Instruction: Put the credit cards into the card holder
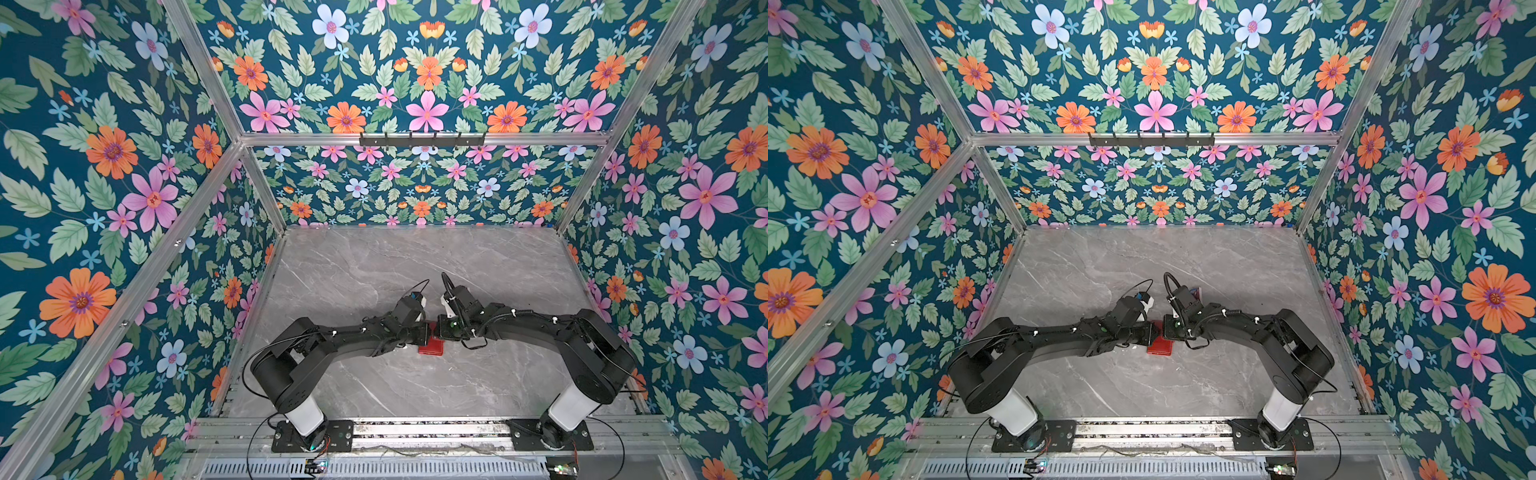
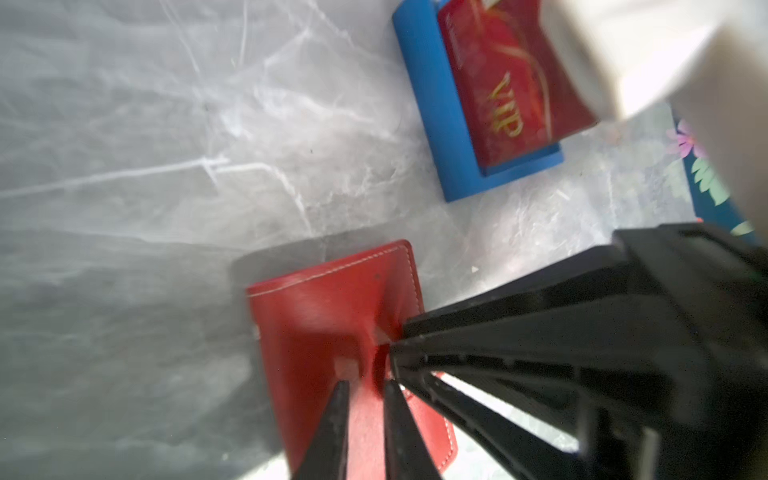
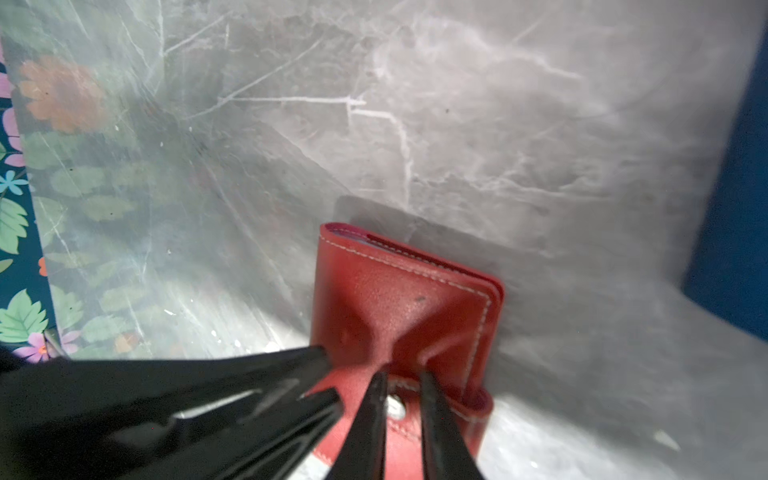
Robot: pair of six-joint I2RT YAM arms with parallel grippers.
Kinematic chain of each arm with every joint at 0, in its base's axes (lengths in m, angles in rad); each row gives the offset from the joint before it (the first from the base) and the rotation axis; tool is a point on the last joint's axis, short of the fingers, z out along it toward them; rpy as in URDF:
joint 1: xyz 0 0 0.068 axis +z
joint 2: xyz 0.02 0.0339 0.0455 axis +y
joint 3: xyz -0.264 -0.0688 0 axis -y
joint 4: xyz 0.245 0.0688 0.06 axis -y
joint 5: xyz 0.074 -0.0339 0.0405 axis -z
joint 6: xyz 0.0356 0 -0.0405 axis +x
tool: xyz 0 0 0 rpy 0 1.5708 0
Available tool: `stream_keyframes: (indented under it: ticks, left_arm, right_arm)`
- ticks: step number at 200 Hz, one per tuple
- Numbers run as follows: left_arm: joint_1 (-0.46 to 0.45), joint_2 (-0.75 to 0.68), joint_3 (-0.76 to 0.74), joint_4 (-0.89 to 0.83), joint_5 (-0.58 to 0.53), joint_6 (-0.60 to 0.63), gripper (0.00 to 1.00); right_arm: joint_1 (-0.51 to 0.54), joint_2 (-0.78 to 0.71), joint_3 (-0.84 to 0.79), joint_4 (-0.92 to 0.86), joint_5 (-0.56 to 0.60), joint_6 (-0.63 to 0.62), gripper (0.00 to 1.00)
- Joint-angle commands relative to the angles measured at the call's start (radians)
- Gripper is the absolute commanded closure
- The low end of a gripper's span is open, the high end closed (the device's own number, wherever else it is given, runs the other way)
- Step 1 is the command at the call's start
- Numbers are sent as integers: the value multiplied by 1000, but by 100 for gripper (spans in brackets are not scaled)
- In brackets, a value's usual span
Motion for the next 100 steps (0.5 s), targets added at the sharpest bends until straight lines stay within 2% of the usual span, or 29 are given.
stream_keyframes:
  ticks: [1,61,100]
  left_arm:
    - [-1,-17,4,-18,-19,21,79]
    - [-1,-34,-5,-20,-41,26,78]
    - [-2,-92,-43,-10,-120,32,78]
  right_arm:
    - [-1,-38,0,-30,16,8,79]
    - [0,-86,-18,-26,34,6,77]
    - [1,-104,-28,-42,87,2,76]
